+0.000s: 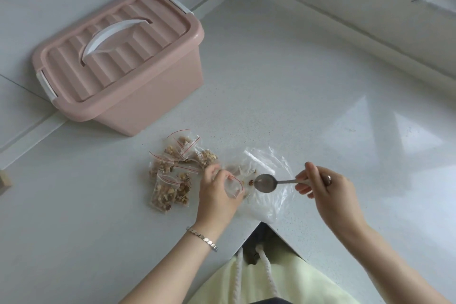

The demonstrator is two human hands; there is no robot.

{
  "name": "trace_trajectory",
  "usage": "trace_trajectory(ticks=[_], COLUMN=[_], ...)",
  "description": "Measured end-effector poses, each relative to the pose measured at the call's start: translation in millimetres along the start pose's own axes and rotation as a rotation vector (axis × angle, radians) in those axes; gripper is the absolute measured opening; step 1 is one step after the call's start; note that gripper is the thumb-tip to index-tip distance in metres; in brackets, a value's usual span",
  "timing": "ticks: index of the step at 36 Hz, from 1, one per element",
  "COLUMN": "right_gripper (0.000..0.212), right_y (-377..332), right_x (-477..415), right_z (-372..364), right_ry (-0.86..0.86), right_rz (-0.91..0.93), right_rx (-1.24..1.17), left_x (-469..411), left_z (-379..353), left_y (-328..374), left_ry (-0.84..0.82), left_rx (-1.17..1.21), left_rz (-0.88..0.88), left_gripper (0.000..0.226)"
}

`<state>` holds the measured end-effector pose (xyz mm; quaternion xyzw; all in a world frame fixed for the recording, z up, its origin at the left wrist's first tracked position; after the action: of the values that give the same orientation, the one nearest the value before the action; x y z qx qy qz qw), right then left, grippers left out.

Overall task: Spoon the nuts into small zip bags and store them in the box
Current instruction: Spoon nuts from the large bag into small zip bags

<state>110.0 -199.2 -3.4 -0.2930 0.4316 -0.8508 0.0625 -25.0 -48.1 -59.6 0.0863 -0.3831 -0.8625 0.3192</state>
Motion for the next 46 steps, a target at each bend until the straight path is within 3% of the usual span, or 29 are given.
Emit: trace_trajectory(ticks=[10,19,27,38,46], right_gripper=[0.027,0.027,0.048,0.05,0.039], right_y=[19,12,5,4,5], right_x=[-5,-3,9,5,0], right_z=[-17,-19,-11,-16,-17], right_ry=[0.038,0.012,0.131,0.157,0.146], right_rz=[-0.028,0.004,0.145,0.154,0.104], right_rx=[0.036,0.105,0.186,0.308,0.323], left_x=[-17,-24,-23,-23,-24], left_z=[-2,4,5,8,8], left_y=[0,-1,-1,6,9], left_ry=[-0.141,-0.146,-0.164,-0.139,-0.168], left_rx=[-0.051,-0.054,-0.029,-0.053,-0.096], left_rz=[0.181,0.202,0.205,0.202,0.199], left_gripper=[0.028,0.024,0.028,0.02,0.029])
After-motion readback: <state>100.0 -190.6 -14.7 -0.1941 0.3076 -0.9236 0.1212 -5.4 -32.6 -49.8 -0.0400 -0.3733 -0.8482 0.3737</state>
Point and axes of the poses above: each hand's wrist, its own x-axis away from the middle knuckle, its own z-axis out of the back of the hand, y = z × x, the point moved 1 cm from there along -x, towards the middle knuckle, and after that the axes turned 12 degrees about -z, right-handed, at the moved point
